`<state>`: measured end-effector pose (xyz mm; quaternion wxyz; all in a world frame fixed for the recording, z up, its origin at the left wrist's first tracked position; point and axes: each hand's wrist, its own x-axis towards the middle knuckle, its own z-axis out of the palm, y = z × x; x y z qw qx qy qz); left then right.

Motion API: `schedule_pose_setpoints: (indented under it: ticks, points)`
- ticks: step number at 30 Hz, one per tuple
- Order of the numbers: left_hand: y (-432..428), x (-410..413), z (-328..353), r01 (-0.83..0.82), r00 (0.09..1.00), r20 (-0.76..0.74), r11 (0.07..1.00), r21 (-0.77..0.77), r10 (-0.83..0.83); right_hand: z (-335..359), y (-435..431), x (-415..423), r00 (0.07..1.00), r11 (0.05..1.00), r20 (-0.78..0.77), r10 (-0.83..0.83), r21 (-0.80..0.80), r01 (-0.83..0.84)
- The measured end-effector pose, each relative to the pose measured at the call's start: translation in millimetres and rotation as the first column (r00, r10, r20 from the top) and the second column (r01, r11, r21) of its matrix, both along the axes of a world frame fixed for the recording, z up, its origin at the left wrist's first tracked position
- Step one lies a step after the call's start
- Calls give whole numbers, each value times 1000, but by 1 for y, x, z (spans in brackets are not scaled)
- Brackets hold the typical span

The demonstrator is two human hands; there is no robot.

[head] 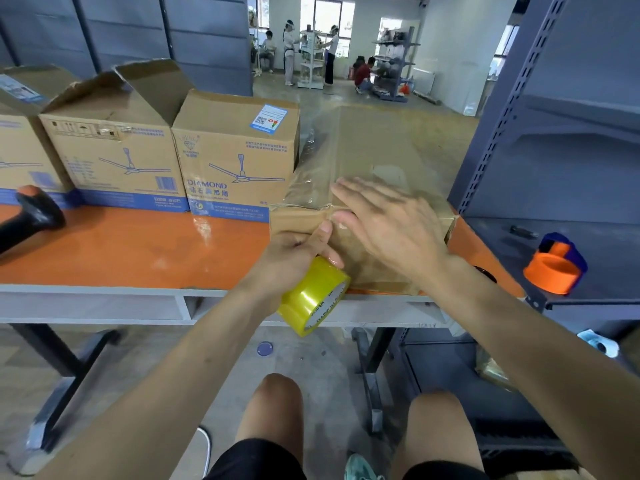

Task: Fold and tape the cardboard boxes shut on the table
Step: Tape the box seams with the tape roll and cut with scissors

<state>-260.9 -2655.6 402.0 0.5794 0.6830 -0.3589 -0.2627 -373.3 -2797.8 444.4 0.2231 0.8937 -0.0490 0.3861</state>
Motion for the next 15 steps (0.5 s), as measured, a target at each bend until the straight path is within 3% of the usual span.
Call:
schedule_pose_setpoints:
  ticks: [8, 15]
  points:
    - [6, -2, 3, 17, 1000, -14, 1000, -8, -17, 2, 4, -7, 986, 993, -152, -64, 91, 79]
    - [18, -15, 10, -19, 999, -42, 998, -53, 17, 17, 4, -15, 921, 967, -381, -85, 193, 169]
